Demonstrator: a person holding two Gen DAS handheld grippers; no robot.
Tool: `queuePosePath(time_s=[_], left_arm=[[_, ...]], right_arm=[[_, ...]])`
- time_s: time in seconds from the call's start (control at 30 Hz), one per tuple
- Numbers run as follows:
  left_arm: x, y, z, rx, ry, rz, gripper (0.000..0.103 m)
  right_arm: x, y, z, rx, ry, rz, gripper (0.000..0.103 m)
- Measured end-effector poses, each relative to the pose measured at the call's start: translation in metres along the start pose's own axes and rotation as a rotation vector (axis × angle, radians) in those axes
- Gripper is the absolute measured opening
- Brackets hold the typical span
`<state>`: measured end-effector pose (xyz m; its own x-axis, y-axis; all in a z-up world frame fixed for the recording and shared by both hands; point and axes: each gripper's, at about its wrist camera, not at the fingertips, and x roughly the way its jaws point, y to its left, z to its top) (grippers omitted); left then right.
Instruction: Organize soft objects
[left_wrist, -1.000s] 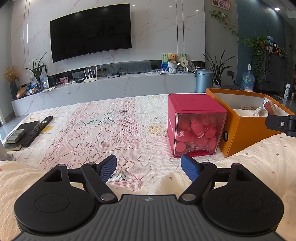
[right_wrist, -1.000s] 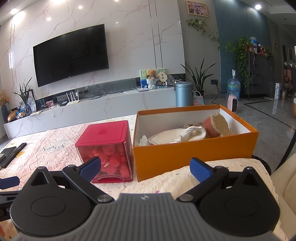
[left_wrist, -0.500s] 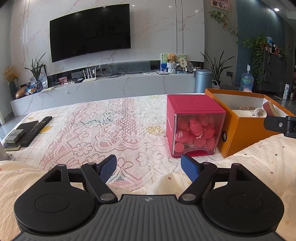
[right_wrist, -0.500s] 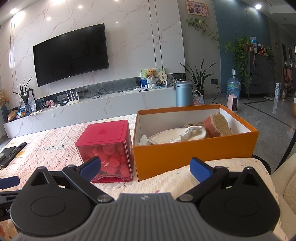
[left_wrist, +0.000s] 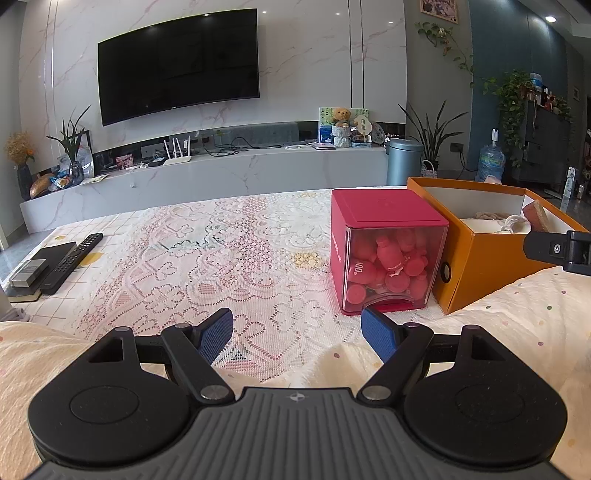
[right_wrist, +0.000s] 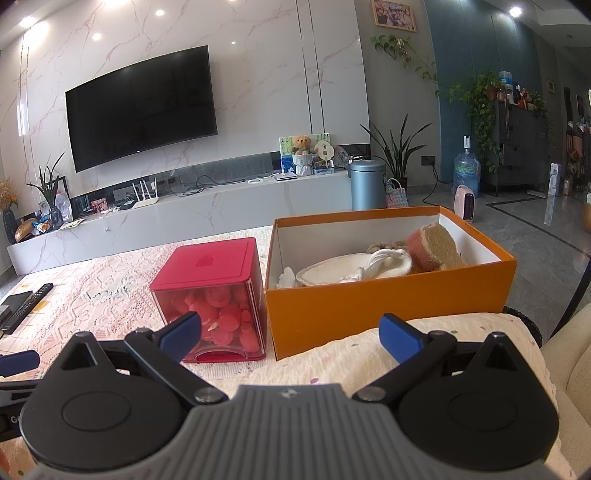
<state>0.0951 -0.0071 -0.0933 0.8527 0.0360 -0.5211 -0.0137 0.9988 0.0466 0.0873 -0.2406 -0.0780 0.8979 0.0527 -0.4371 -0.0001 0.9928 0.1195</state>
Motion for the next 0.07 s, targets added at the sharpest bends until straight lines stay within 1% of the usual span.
queuePosePath(time_s=[0.07], left_arm=[[0.0,-0.0002,0.0,0.0,0.0,-0.001,0.093]], right_arm=[[0.0,0.0,0.0001,-0.001,0.0,0.0,0.1]])
